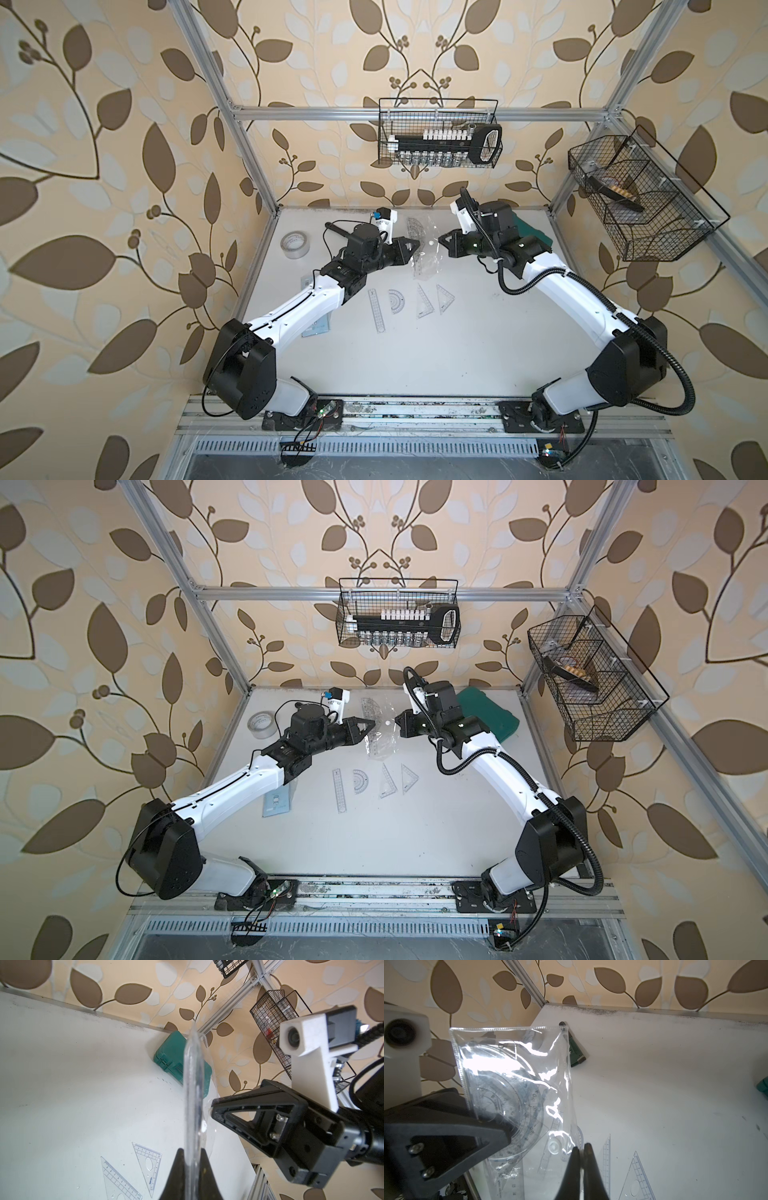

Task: Open the ruler set and take out the ruler
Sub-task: Open the ruler set bag, then take out the ruler from the ruler set bag.

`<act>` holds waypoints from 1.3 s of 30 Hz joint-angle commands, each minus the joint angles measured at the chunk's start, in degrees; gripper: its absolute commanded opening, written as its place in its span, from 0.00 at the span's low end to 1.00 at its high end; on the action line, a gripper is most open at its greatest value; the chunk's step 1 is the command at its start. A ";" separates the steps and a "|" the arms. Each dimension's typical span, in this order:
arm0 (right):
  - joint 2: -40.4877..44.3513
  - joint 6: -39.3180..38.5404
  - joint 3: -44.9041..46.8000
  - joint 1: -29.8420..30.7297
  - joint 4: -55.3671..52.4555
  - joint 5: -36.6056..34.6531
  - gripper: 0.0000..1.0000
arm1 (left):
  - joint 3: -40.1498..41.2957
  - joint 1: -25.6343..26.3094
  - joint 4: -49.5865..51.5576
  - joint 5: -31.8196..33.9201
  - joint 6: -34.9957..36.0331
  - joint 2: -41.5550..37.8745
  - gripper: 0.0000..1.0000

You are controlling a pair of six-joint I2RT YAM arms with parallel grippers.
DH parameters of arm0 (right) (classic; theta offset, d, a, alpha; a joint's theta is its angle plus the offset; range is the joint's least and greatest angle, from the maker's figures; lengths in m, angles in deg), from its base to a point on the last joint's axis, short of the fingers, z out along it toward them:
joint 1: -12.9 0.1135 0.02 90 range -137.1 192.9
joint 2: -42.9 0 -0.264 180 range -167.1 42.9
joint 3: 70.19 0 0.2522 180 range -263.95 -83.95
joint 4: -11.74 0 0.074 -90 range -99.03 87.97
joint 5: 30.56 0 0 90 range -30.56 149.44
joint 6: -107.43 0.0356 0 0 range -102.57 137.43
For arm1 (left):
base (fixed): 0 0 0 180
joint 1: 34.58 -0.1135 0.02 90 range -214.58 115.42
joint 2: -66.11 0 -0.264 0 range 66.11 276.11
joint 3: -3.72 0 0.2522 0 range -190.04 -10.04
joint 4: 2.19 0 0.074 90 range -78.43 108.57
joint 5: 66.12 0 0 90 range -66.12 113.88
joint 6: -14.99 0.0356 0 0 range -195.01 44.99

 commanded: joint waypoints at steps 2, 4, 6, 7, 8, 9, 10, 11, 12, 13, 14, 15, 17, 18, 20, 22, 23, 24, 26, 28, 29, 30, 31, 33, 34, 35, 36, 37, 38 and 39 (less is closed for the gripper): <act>2.10 0.58 1.29 -1.20 1.04 4.16 0.00 | -0.75 -0.54 -1.58 0.05 -0.51 -0.36 0.55; 2.51 0.99 1.72 -1.68 1.02 5.57 0.00 | -0.75 -0.54 -1.60 0.11 -0.75 -0.04 0.72; 2.95 1.66 2.28 -2.31 1.00 7.22 0.00 | -0.73 -0.54 -1.43 0.41 -0.90 0.09 0.83; 3.15 1.98 2.66 -2.54 0.97 7.77 0.00 | -0.73 -0.54 -1.20 0.66 -0.95 0.09 0.86; 3.34 2.13 3.03 -2.82 0.70 8.30 0.00 | -0.67 -0.55 -1.06 0.93 -0.88 0.09 0.90; 3.52 2.37 3.47 -3.06 0.20 8.63 0.00 | -0.57 -0.54 -0.82 1.24 -0.88 0.05 0.92; 3.70 2.51 3.89 -3.30 -0.37 8.87 0.00 | -0.53 -0.54 -0.47 1.67 -0.74 -0.15 0.95; 3.87 2.64 4.39 -3.61 -0.91 9.28 0.00 | -0.40 -0.54 -0.15 1.99 -0.74 -0.25 0.99; 3.96 2.90 4.95 -3.97 -1.66 9.65 0.00 | -0.39 -0.56 0.35 2.39 -0.53 -0.35 0.99; 4.18 3.06 5.59 -4.27 -2.26 10.24 0.00 | -0.39 -0.55 0.90 2.77 -0.45 -0.52 0.99; 4.38 3.16 6.26 -4.69 -2.72 10.87 0.00 | -0.40 -0.59 1.34 3.11 -0.24 -0.69 0.99; 4.64 3.45 6.89 -5.19 -3.40 11.23 0.00 | -0.31 -0.62 1.64 3.34 -0.04 -0.93 0.99; 5.26 3.70 8.25 -6.02 -4.17 11.63 0.00 | -0.07 -0.55 2.30 4.23 0.15 -1.31 0.99; 5.61 3.53 8.59 -6.45 -5.02 11.60 0.00 | -0.07 -0.54 2.78 4.81 0.26 -1.55 0.99; 6.02 2.91 8.71 -7.04 -6.83 11.27 0.00 | 0.05 -0.58 3.63 5.91 0.69 -1.94 0.99; 6.53 2.39 8.60 -7.80 -8.71 10.81 0.00 | 0.11 -0.54 4.84 7.41 1.24 -2.58 0.99; 6.73 2.34 8.60 -8.28 -9.30 10.62 0.00 | 0.16 -0.58 5.09 7.94 1.52 -2.80 0.99; 6.87 2.21 8.51 -8.74 -10.11 10.52 0.00 | 0.18 -0.56 5.50 8.45 1.74 -3.18 0.99; 6.81 1.95 8.17 -9.68 -11.55 10.28 0.00 | 0.36 -0.54 5.63 8.62 1.82 -3.58 0.99; 6.19 1.64 7.70 -10.70 -13.03 10.69 0.00 | 0.23 -0.60 5.63 7.46 1.74 -3.70 0.99; 5.97 1.54 7.64 -11.00 -13.31 11.14 0.00 | 0.19 -0.60 5.42 6.68 1.41 -3.66 0.99; 5.75 1.54 7.67 -11.47 -13.33 11.65 0.00 | 0.14 -0.54 5.05 5.44 1.15 -3.49 0.99; 5.48 1.62 7.80 -11.80 -13.35 12.18 0.00 | 0.00 -0.59 4.63 3.99 0.90 -3.23 0.99; 4.95 2.09 8.24 -12.12 -12.82 12.90 0.00 | -0.44 -0.45 4.34 1.42 -0.25 -2.68 0.98; 4.80 2.49 8.60 -12.19 -12.29 13.19 0.00 | -0.76 -0.45 4.15 -0.46 -0.75 -2.27 0.97; 4.76 2.83 9.07 -12.14 -11.69 13.47 0.00 | -1.14 -0.37 4.41 -1.67 -1.08 -2.03 0.96; 4.76 3.46 9.55 -12.19 -10.73 13.71 0.00 | -1.68 -0.28 5.05 -2.84 -1.40 -1.83 0.94; 4.80 4.04 10.17 -12.17 -9.58 13.83 0.00 | -2.05 -0.14 5.43 -3.89 -1.79 -1.72 0.92; 4.88 4.56 10.59 -12.18 -8.67 14.08 0.00 | -2.23 -0.06 5.54 -4.82 -2.22 -1.74 0.90; 4.98 5.07 11.13 -12.19 -7.75 14.02 0.00 | -2.51 0.04 5.45 -6.00 -2.83 -1.73 0.86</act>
